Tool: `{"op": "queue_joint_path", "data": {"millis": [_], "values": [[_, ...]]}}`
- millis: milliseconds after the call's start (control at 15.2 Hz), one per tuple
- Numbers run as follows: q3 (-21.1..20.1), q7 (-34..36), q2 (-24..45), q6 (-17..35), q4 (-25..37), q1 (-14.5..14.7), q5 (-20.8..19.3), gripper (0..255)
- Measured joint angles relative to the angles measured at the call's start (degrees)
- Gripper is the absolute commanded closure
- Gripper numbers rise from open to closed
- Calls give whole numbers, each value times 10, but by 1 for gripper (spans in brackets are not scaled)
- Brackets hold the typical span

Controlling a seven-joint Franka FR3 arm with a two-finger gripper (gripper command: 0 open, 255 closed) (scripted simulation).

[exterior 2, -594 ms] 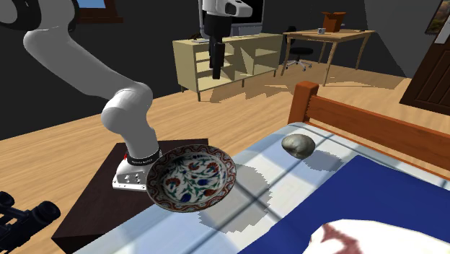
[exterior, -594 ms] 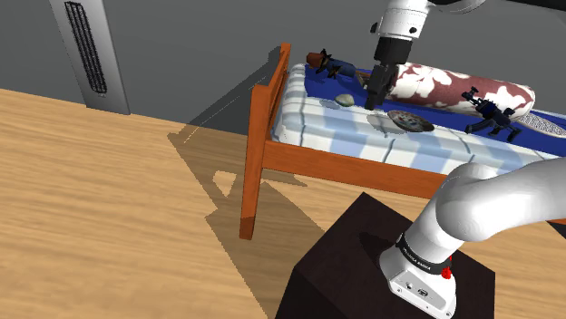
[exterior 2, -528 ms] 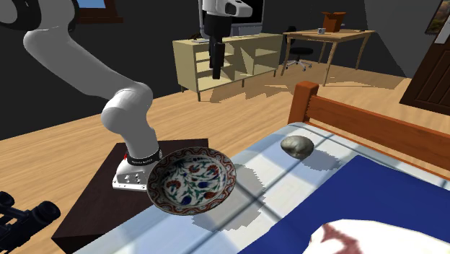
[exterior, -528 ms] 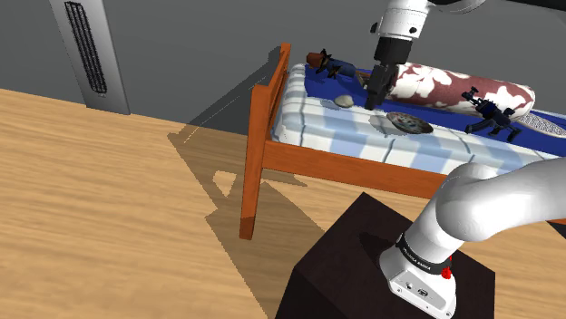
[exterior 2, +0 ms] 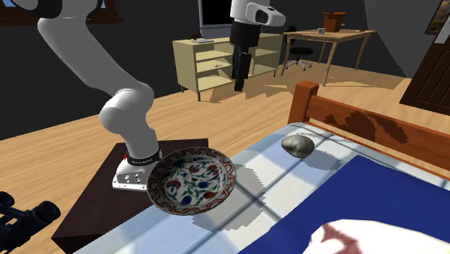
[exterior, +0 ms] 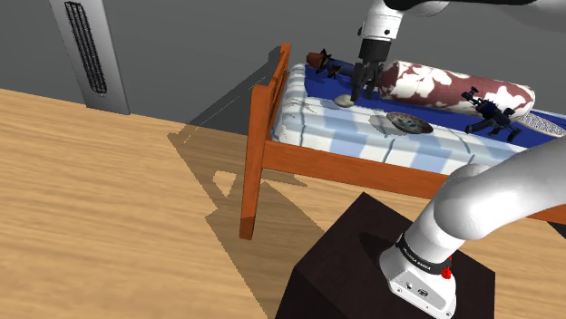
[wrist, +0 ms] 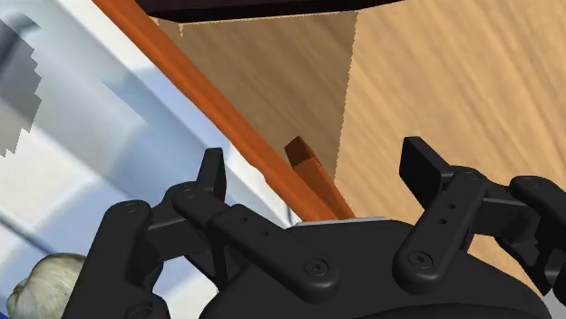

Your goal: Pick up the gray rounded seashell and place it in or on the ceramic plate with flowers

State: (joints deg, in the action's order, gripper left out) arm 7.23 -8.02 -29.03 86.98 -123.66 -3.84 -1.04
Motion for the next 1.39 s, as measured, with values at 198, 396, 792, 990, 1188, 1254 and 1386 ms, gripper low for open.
{"op": "queue_joint_path", "data": {"millis": [198, 396, 792, 990, 1188, 1254, 1386], "values": [[15, 1, 55, 14, 35, -11, -8, 0], [34, -3, 117, 20, 85, -24, -15, 0], [69, -10, 235, 25, 185, -49, -18, 0], [85, -14, 291, 24, 235, -64, -15, 0], [95, -17, 335, 20, 279, -75, -10, 0], [96, -17, 337, 25, 276, -75, -10, 0], [96, -16, 337, 38, 262, -76, -11, 0]]}}
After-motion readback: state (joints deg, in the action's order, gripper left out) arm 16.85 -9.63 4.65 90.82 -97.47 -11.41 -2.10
